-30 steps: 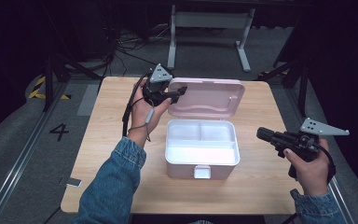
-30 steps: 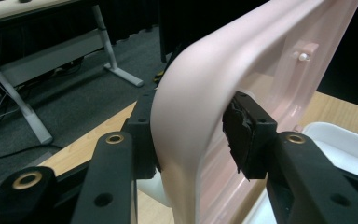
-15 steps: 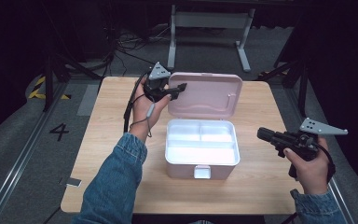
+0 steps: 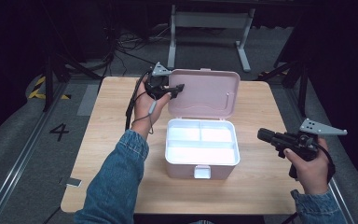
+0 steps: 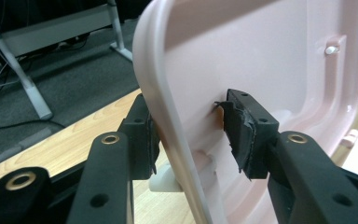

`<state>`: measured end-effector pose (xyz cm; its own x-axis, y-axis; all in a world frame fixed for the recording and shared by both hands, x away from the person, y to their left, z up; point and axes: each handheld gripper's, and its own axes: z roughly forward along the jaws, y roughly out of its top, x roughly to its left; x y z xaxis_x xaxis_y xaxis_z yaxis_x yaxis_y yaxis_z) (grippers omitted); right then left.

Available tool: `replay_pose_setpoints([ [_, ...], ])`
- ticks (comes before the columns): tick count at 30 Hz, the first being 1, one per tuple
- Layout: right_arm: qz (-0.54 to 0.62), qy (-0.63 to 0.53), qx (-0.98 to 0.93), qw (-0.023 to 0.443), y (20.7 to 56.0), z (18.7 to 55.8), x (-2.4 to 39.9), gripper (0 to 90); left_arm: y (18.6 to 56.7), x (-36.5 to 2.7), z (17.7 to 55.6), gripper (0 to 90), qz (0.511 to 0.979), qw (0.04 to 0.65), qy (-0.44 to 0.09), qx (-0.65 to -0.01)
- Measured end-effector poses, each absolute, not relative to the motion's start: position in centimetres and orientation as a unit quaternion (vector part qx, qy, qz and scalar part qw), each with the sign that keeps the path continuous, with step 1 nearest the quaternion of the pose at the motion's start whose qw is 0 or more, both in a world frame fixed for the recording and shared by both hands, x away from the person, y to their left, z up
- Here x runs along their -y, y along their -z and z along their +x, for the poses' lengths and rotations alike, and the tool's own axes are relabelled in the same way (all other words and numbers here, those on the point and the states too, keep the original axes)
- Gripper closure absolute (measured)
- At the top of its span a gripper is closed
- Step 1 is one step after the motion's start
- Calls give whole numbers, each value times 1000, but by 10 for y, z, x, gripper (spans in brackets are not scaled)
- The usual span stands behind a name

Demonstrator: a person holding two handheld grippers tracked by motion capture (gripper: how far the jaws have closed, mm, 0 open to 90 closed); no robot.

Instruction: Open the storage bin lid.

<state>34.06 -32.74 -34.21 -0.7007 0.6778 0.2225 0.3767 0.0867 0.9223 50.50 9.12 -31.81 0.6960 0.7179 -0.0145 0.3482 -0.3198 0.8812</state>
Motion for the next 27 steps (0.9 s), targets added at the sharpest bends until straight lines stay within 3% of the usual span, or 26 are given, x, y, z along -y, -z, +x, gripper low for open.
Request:
replay_pose_setpoints([
  [13, 366, -570, -725, 128, 345, 343, 329, 805, 338, -93, 515, 573, 795, 452, -194, -355],
  [27, 371, -567, -725, 124, 348, 345, 331, 802, 361, -95, 529, 571, 799, 433, -150, -391],
])
